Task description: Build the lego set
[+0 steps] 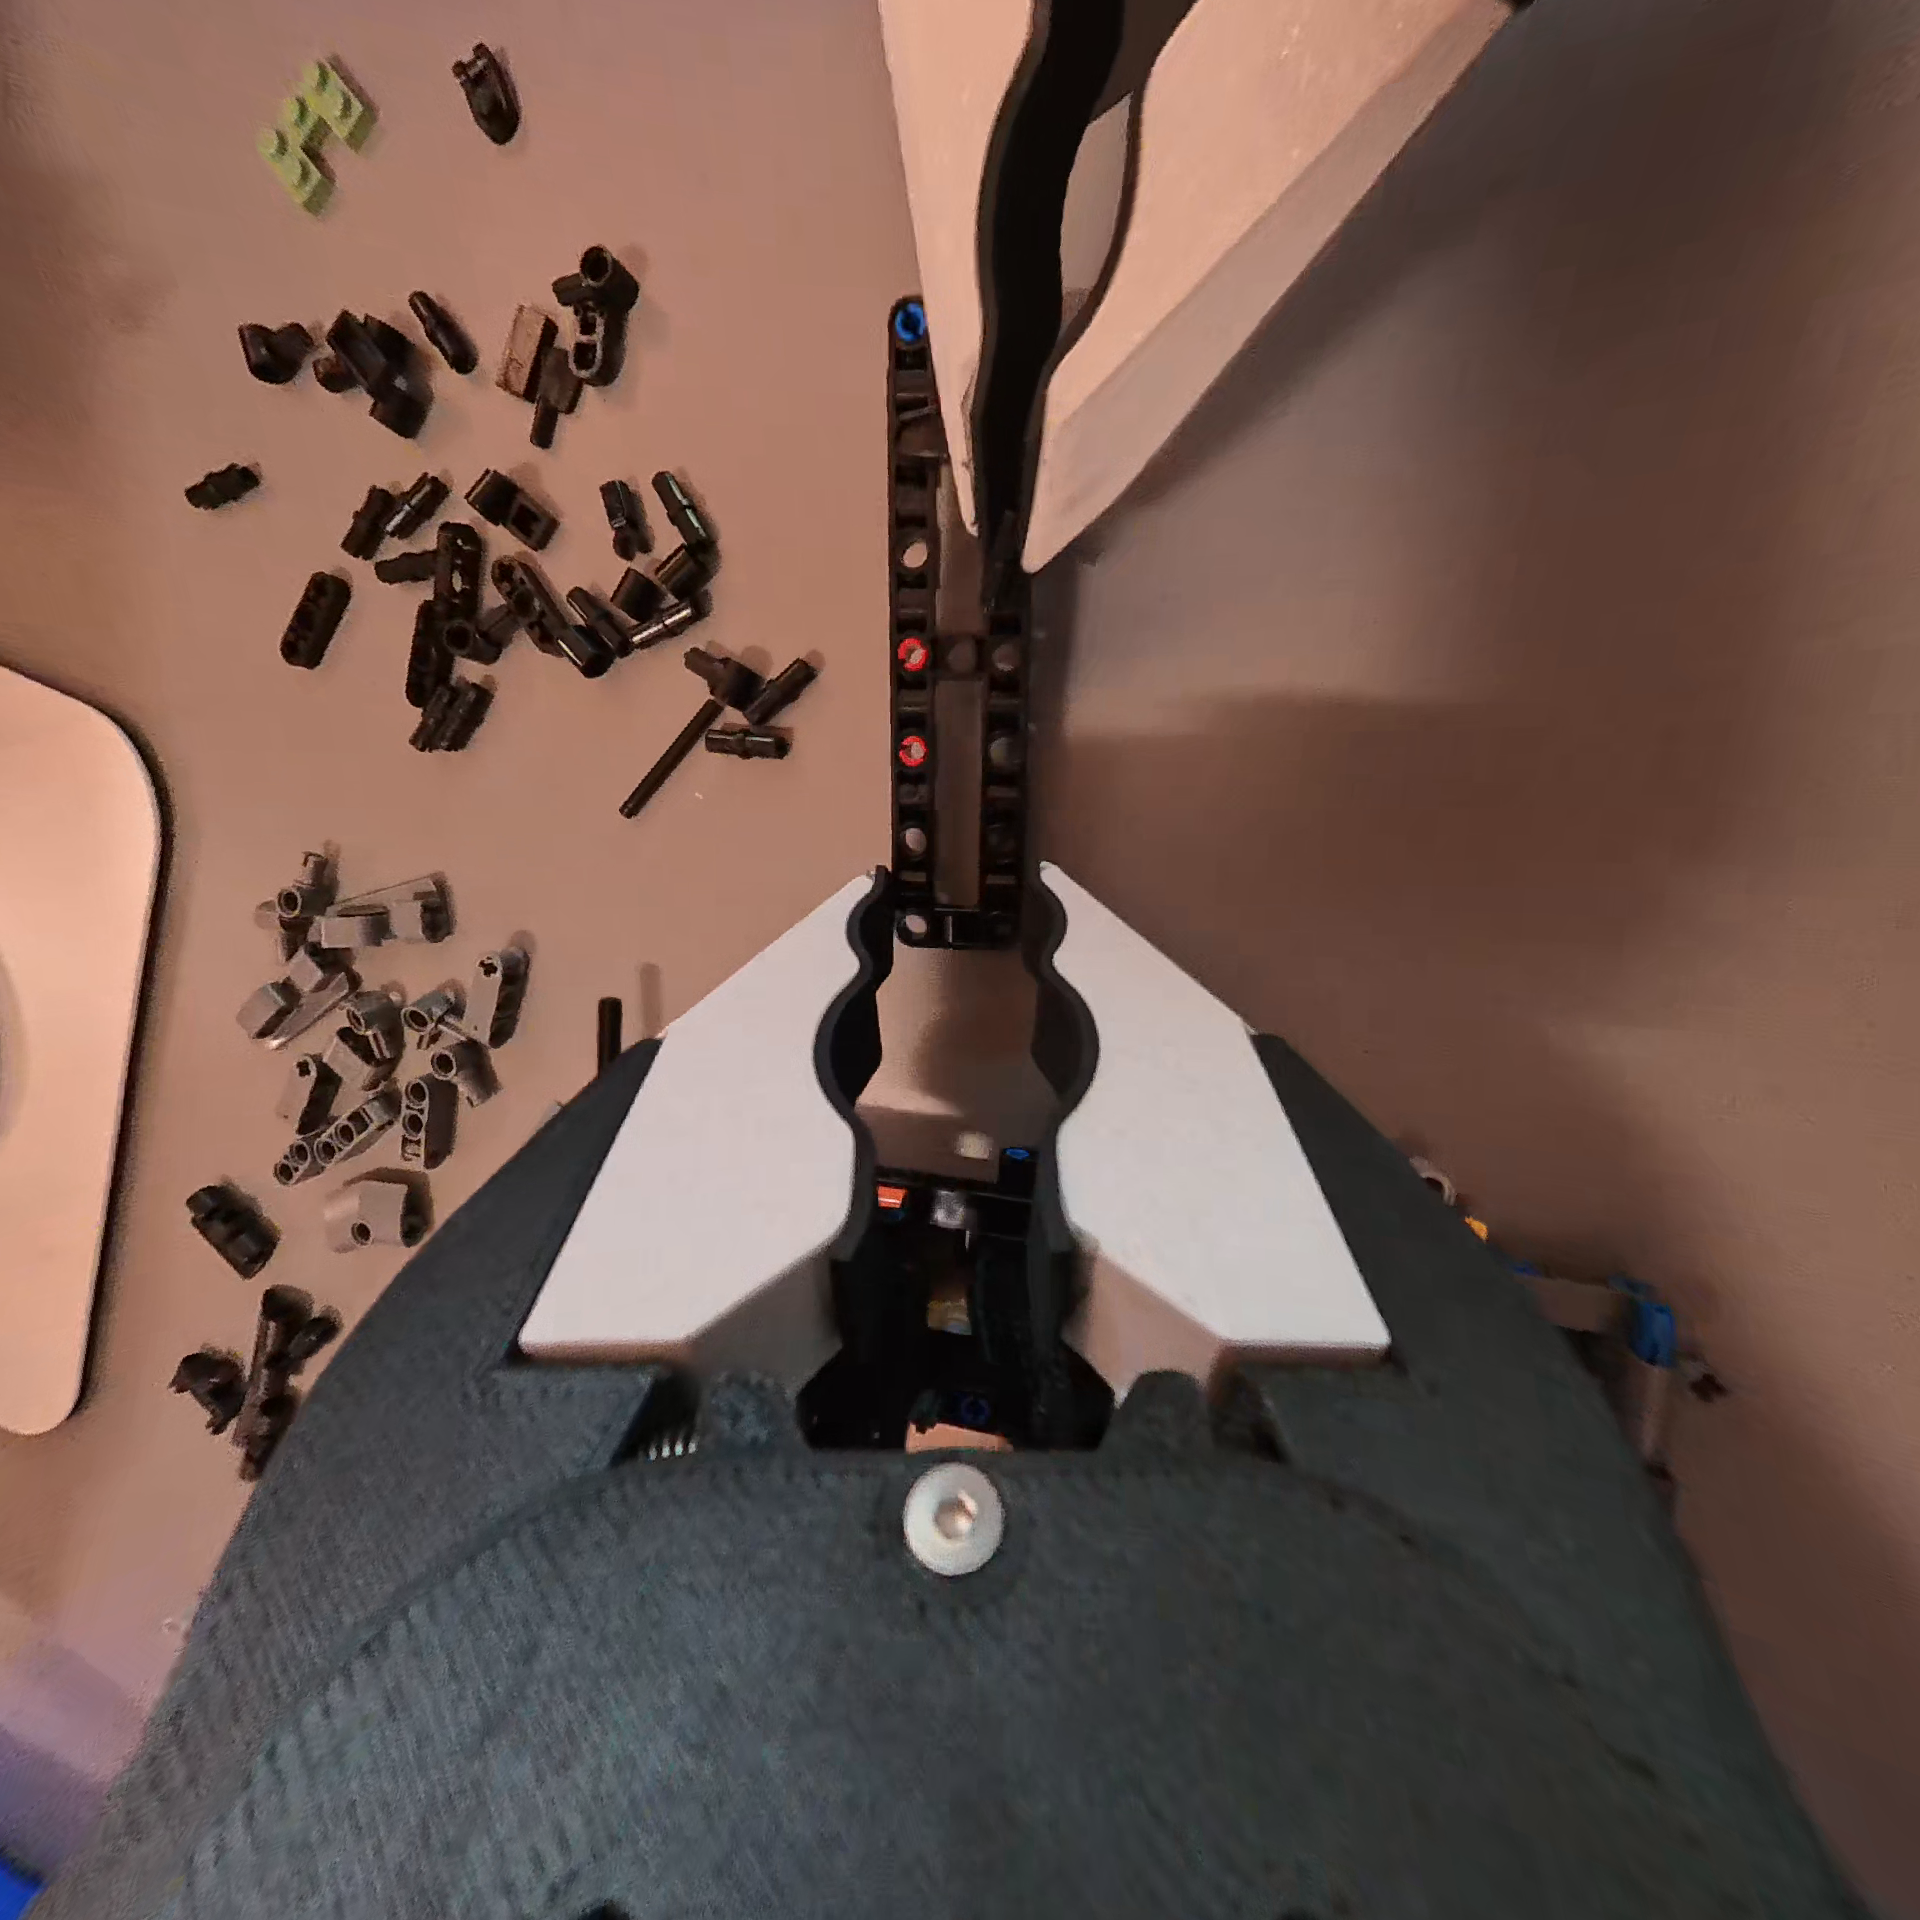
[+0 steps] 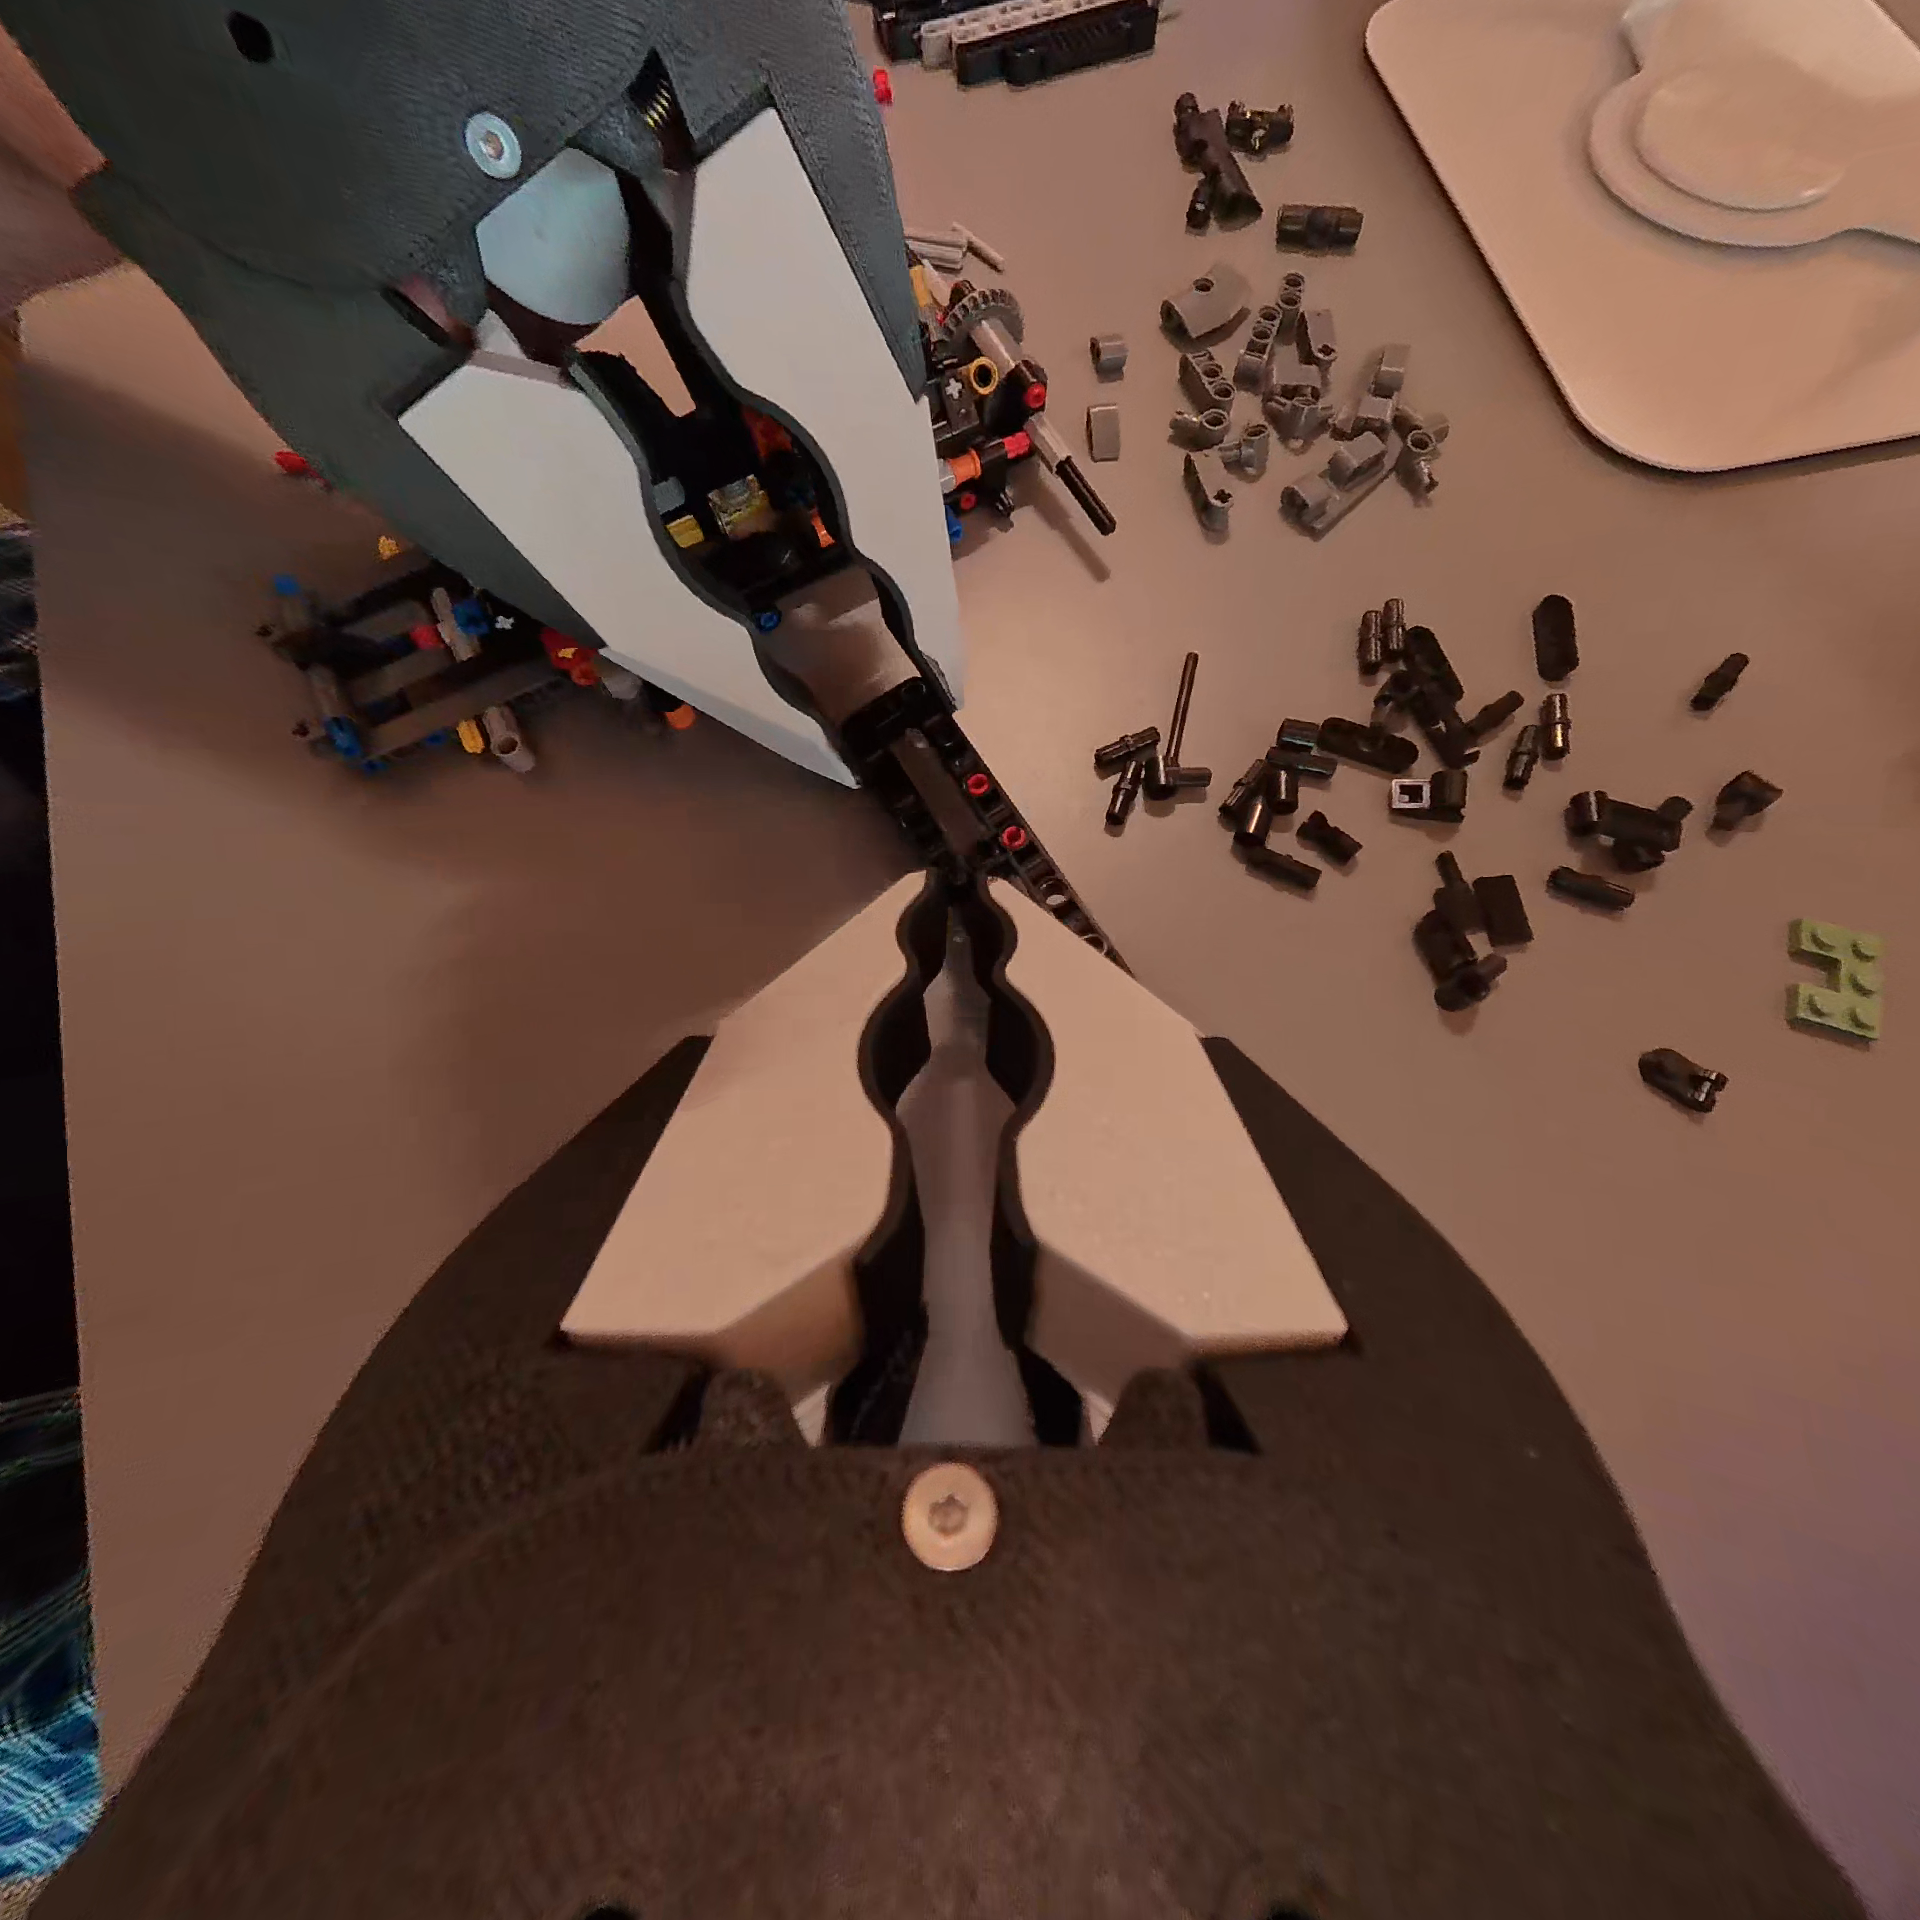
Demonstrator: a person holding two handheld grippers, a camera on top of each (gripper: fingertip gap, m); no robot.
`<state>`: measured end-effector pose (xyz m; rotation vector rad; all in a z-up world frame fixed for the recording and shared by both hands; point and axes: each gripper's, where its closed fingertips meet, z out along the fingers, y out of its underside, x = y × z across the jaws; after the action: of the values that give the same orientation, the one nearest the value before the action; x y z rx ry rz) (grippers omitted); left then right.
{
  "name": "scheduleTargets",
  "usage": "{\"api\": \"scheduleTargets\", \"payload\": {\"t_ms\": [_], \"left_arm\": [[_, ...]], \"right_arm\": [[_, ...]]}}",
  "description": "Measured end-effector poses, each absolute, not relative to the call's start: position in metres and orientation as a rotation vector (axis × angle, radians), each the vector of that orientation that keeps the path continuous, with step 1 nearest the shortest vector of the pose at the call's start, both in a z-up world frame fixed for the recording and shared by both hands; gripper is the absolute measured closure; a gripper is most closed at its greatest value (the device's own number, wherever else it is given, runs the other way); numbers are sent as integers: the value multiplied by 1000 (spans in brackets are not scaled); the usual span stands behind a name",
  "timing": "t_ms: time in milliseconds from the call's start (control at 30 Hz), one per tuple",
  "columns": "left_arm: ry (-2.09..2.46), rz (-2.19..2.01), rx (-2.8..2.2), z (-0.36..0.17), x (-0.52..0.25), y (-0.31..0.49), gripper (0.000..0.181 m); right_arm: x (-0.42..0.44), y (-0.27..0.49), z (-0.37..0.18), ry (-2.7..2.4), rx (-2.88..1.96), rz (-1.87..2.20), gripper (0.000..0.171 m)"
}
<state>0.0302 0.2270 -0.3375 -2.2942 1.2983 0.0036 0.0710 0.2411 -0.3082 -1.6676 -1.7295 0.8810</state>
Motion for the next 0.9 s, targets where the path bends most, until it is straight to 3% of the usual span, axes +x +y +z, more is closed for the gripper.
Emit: {"api": "scheduleTargets", "payload": {"t_ms": [567, 900], "left_arm": [[1191, -8, -2036, -273, 21, 213, 158], [1174, -94, -1972, -277, 24, 206, 160]], "right_arm": [[52, 227, -275, -1580, -1632, 1221, 170], [44, 214, -285, -1628, -1645, 1258, 170]]}}
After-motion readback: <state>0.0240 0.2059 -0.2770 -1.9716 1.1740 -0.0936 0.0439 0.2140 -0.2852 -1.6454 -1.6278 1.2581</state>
